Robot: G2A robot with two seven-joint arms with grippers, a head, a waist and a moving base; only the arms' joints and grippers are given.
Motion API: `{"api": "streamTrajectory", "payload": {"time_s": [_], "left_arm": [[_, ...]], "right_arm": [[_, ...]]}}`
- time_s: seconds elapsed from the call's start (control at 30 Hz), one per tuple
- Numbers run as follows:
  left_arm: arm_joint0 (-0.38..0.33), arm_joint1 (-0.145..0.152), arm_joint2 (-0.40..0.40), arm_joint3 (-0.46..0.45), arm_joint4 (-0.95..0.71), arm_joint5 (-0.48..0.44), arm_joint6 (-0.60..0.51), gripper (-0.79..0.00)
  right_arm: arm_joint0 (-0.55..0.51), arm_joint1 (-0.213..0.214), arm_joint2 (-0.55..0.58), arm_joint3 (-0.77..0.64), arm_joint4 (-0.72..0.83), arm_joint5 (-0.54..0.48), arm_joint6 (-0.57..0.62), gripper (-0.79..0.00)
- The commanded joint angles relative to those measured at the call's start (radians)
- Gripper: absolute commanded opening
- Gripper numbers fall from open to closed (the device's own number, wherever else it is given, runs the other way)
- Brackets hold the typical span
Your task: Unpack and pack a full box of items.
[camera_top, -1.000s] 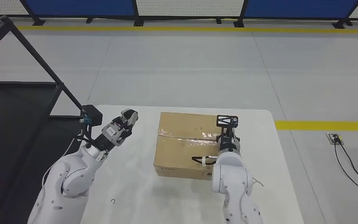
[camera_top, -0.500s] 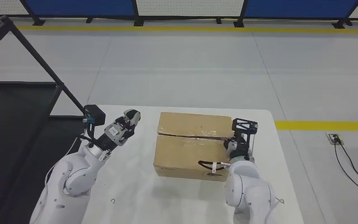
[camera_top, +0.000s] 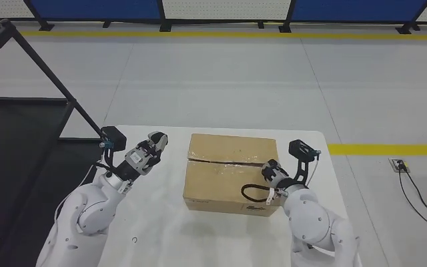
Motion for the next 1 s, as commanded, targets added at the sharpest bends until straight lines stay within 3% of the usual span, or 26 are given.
{"api": "streamTrajectory", "payload": {"time_s": [0.0,0.23,0.5,0.7,0.97], "left_arm": [[0.005,0.001,-0.002,-0.004,-0.001,0.000,0.001,-0.785],[0.017,0.003,-0.009,-0.017,0.001,0.004,0.003,-0.785],[0.020,0.005,-0.014,-0.018,-0.004,0.005,0.001,-0.785],[0.015,0.006,-0.014,-0.013,-0.005,0.004,-0.002,-0.785],[0.013,0.010,-0.028,-0.003,-0.009,0.001,0.003,-0.785]], "right_arm": [[-0.001,0.000,0.002,0.012,0.039,0.018,-0.028,-0.785],[0.099,-0.006,0.042,0.121,0.175,0.212,-0.049,-0.785],[0.180,-0.002,0.083,0.231,0.264,0.329,-0.070,-0.785],[0.218,0.004,0.085,0.281,0.302,0.366,-0.069,-0.785],[0.238,0.017,0.061,0.325,0.315,0.336,-0.029,-0.785]]}}
